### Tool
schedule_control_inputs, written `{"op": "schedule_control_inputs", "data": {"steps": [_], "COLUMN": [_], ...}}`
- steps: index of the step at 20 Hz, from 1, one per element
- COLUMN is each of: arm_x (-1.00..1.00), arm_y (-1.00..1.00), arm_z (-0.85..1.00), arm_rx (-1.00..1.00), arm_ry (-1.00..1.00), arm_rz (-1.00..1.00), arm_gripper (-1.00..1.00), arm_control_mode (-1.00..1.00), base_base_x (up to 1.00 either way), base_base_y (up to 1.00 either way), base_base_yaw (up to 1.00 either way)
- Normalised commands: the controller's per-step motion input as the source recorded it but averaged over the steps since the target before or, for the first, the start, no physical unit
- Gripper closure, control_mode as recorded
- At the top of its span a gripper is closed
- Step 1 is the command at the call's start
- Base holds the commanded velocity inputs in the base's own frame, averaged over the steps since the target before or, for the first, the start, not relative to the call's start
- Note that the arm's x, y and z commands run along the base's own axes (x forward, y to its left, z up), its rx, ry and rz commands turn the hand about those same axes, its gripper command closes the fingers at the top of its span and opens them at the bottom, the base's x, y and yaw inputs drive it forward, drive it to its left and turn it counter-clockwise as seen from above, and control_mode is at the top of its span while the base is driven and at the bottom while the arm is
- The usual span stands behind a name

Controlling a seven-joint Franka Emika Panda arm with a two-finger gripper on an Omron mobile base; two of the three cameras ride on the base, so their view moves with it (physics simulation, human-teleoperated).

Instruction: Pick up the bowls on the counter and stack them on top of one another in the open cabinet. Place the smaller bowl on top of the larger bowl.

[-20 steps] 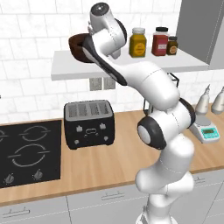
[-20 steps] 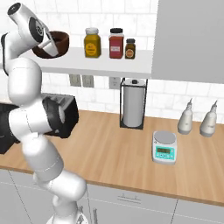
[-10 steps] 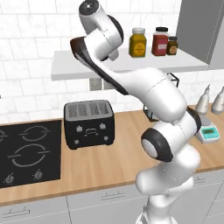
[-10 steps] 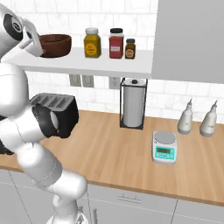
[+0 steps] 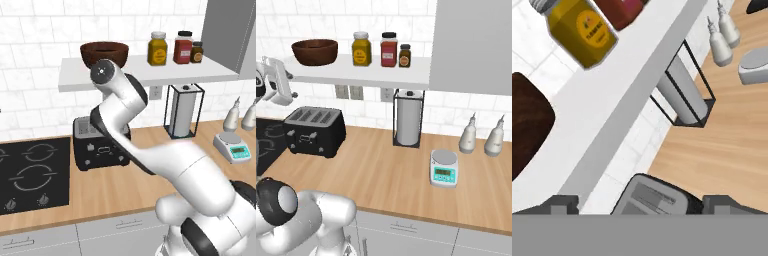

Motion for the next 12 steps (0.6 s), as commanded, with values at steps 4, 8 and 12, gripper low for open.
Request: {"op": "schedule_control_inputs", "data": {"steps": [4, 8, 12], "arm_x": [-1.00, -0.72, 0.01], "arm_y": [-0.39, -0.43, -0.06], "arm_z": [-1.00, -0.68, -0.16], "arm_rx": [-0.03, -0.01, -0.02], "arm_ry": [0.00, 0.10, 0.02], "arm_rz": [0.00, -0.04, 0.00], "arm_gripper": [-1.00, -1.00, -1.00], "arm_control_mode": [-1.00, -1.00, -1.00], "base_base_x": [0.00, 0.00, 0.00], "base_base_y": [0.00, 0.00, 0.00], "base_base_yaw": [0.00, 0.00, 0.00]}}
